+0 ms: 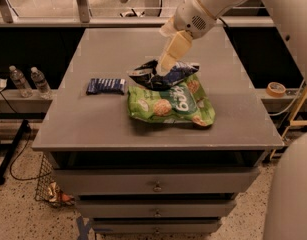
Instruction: Move blue chip bag near green rice chip bag
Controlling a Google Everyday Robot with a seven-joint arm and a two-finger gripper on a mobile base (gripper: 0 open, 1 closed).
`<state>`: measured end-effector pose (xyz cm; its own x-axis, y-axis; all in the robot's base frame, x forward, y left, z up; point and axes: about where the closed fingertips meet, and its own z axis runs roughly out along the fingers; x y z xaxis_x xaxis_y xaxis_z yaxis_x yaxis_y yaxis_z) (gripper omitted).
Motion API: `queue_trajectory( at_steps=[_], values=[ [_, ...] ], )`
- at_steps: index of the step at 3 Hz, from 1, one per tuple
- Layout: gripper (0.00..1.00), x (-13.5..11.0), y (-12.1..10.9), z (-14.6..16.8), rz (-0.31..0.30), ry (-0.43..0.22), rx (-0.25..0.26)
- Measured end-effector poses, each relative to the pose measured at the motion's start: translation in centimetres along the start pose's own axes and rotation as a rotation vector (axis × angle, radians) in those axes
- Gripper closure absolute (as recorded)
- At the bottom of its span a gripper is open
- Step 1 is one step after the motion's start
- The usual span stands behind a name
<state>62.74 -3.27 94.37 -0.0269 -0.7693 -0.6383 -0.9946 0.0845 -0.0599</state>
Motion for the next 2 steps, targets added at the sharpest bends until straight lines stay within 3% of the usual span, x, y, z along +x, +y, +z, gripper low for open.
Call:
queue_trajectory(
  at_steps=[1, 2],
  values=[
    [0.00, 3.0, 1.3, -3.5, 0.035, -0.016, 0.014],
    [0.00, 7.5, 3.5, -7.2, 0.124, -0.034, 0.066]
  ],
)
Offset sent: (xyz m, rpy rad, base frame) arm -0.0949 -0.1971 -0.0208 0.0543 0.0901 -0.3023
